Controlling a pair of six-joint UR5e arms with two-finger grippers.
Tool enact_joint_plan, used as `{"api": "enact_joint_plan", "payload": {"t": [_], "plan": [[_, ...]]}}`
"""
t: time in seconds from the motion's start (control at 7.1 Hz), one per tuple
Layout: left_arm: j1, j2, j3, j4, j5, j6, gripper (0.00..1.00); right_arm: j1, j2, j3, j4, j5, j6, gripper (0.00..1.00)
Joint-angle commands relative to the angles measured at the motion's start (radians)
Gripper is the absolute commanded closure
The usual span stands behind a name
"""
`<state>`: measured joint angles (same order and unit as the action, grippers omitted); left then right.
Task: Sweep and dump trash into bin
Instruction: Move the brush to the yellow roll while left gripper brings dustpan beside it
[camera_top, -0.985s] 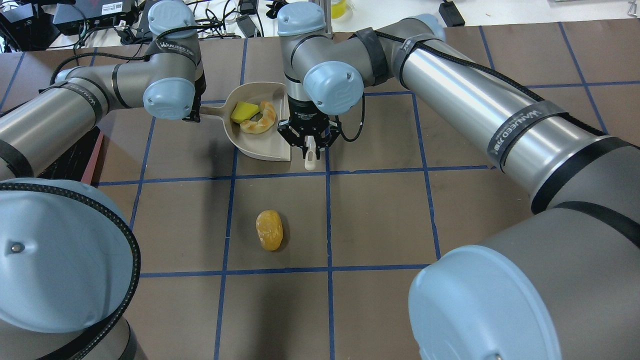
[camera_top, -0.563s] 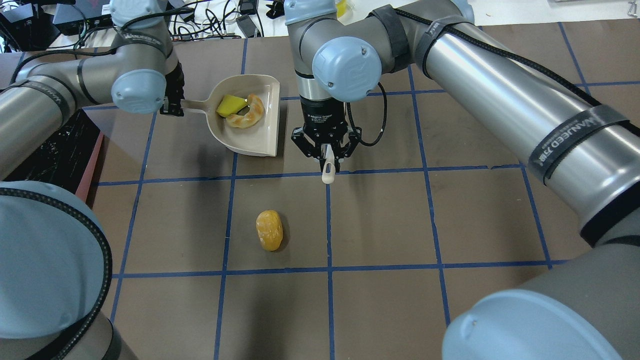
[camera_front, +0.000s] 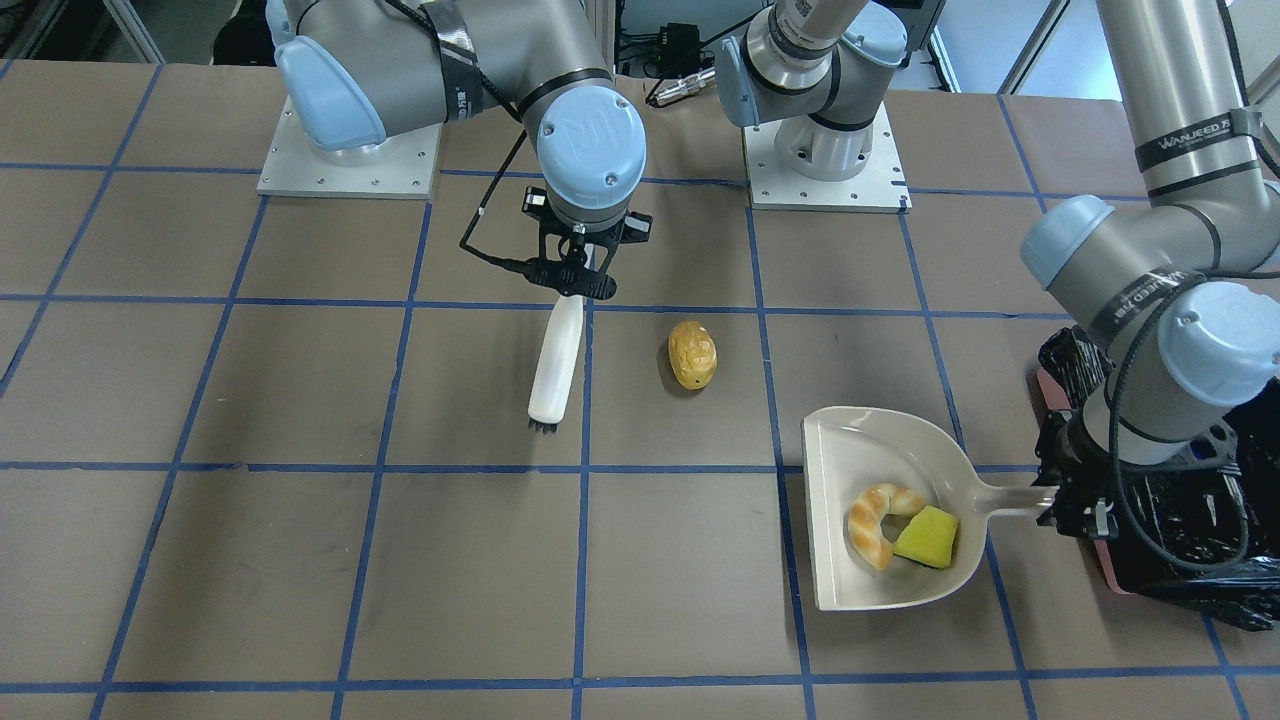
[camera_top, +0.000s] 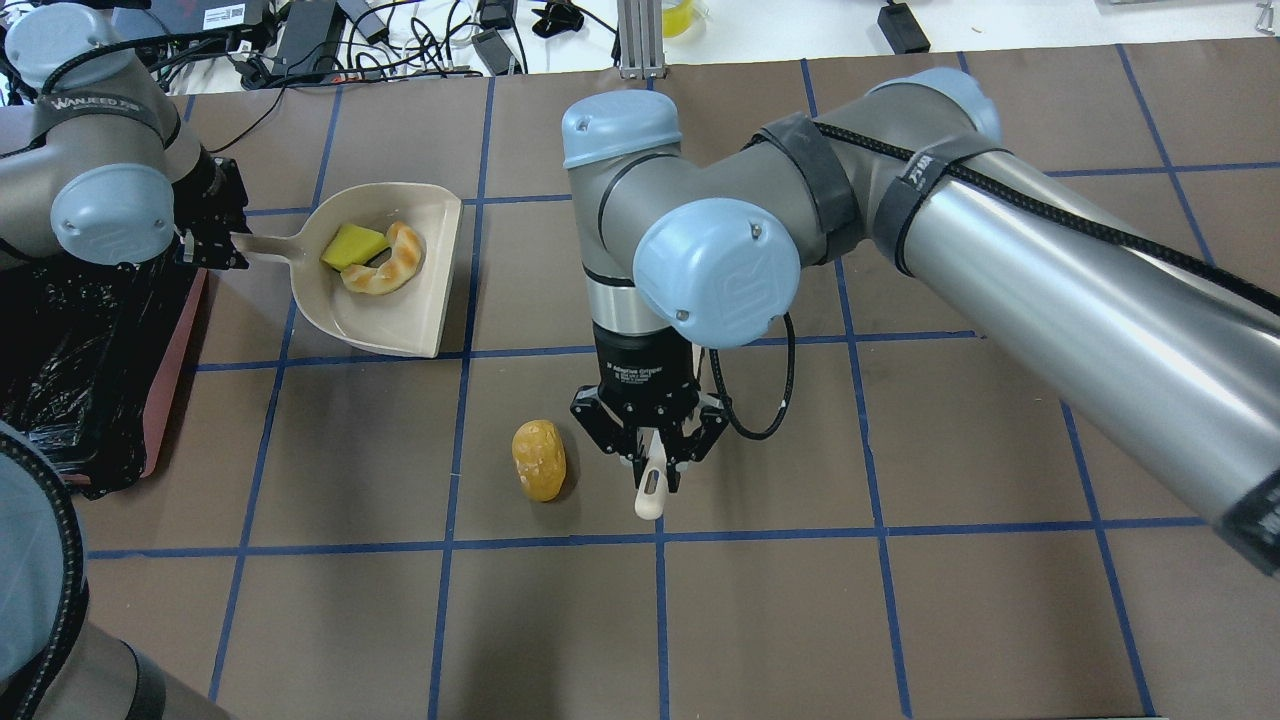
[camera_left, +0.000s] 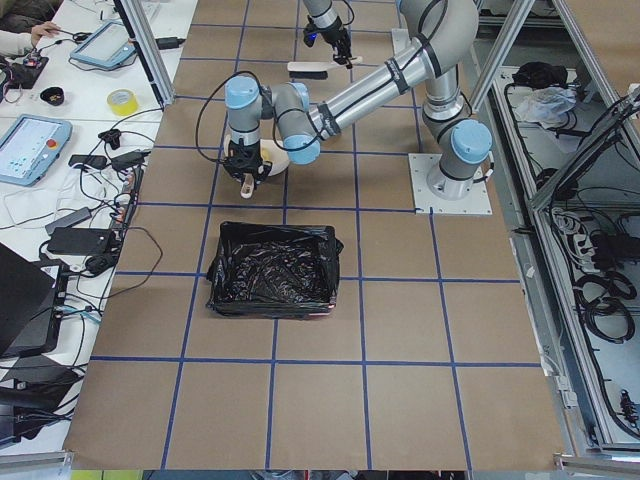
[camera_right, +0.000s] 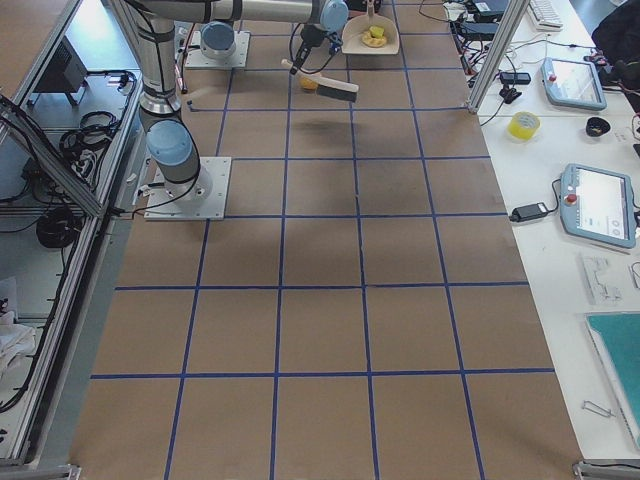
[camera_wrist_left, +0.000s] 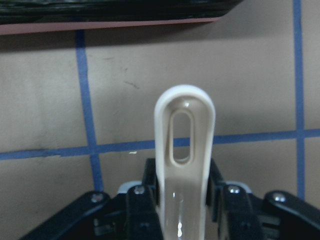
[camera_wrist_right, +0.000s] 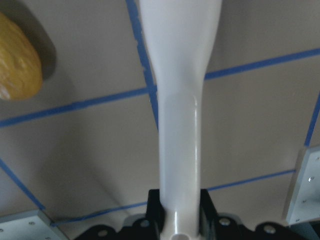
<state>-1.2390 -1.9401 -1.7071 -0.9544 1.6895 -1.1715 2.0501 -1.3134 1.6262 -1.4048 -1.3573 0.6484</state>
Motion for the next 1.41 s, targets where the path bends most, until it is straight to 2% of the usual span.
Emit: {"api": "enact_joint_plan", "payload": {"t": [0.0,0.28,0.42,0.7,0.84,0.99,1.27], "plan": [[0.006,0.136,-0.212,0.08,0.044,0.012,1.0,0.098,-0.035,0.114,-0.093,0.046,0.18,0.94],[0.003,0.232,-0.339,0.085,0.079,-0.023,1.0,0.128,-0.027,0.182,-0.199,0.061,0.265,0.94],[-0.005,0.262,-0.383,0.104,0.073,-0.121,1.0,0.157,-0.026,0.217,-0.308,0.175,0.324,0.94],[-0.046,0.306,-0.461,0.152,0.097,-0.12,1.0,0.182,0.0,0.241,-0.409,0.208,0.376,0.93],[-0.053,0.299,-0.524,0.301,0.11,-0.116,1.0,0.188,0.003,0.235,-0.431,0.208,0.396,0.93],[-0.068,0.294,-0.538,0.354,0.122,-0.103,1.0,0.19,0.005,0.234,-0.431,0.202,0.396,0.93],[-0.105,0.297,-0.554,0.353,0.16,-0.106,1.0,0.19,0.006,0.231,-0.433,0.201,0.396,0.93]]}}
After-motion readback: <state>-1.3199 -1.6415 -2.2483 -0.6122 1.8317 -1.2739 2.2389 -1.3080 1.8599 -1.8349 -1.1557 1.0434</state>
